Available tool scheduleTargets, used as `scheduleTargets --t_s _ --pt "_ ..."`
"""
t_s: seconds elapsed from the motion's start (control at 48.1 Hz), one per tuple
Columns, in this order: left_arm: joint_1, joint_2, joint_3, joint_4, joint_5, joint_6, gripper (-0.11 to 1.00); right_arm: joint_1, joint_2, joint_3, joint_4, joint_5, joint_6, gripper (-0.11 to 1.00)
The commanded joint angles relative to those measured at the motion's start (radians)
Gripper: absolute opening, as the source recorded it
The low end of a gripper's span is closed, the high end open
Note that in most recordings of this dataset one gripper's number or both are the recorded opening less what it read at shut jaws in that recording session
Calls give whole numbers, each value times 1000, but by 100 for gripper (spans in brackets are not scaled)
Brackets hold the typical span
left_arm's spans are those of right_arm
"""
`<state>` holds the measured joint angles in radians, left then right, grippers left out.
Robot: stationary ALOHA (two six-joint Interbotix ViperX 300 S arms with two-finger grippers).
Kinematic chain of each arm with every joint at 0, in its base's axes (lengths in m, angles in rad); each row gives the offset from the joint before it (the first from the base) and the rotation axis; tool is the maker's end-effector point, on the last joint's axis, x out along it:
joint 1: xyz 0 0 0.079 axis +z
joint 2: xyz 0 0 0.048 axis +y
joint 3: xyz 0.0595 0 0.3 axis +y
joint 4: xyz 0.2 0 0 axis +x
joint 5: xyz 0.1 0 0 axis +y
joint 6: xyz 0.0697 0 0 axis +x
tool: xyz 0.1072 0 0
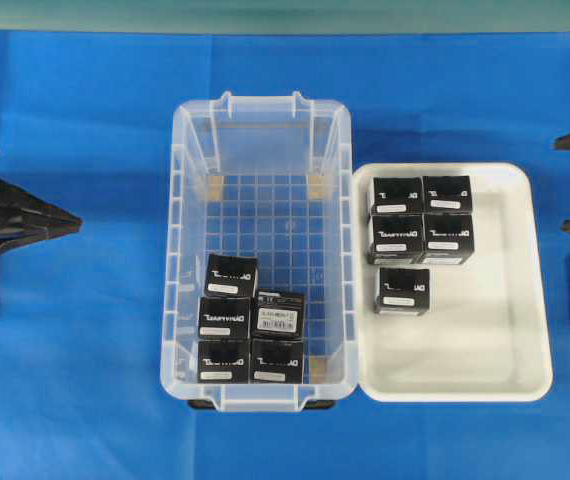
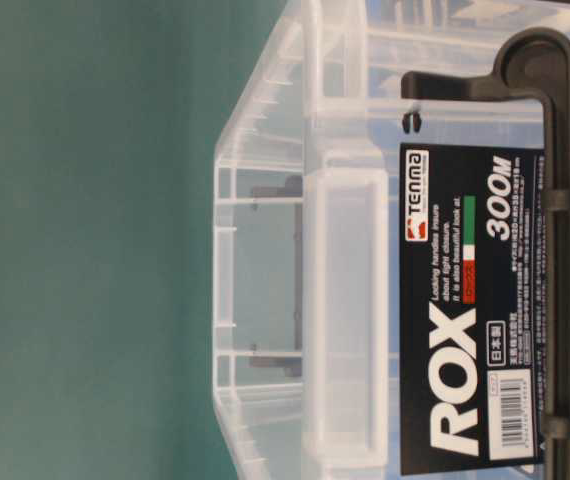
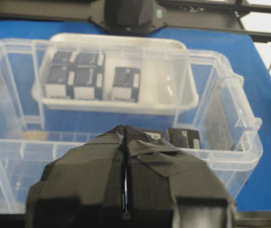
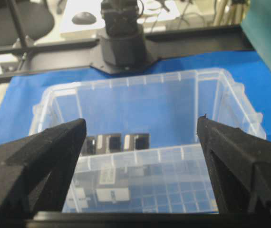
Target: Pick the box from inside the plastic case
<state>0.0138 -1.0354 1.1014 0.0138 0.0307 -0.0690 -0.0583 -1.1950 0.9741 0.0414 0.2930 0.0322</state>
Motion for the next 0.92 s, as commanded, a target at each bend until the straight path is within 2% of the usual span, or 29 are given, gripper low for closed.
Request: scheduleTargets --t_s 0.0,0.895 --pt "-2 5 -29 3 -5 2 -5 0 -17 6 5 -8 2 96" --pt "-15 -23 -25 3 -3 21 -5 0 -74 51 12 8 0 96"
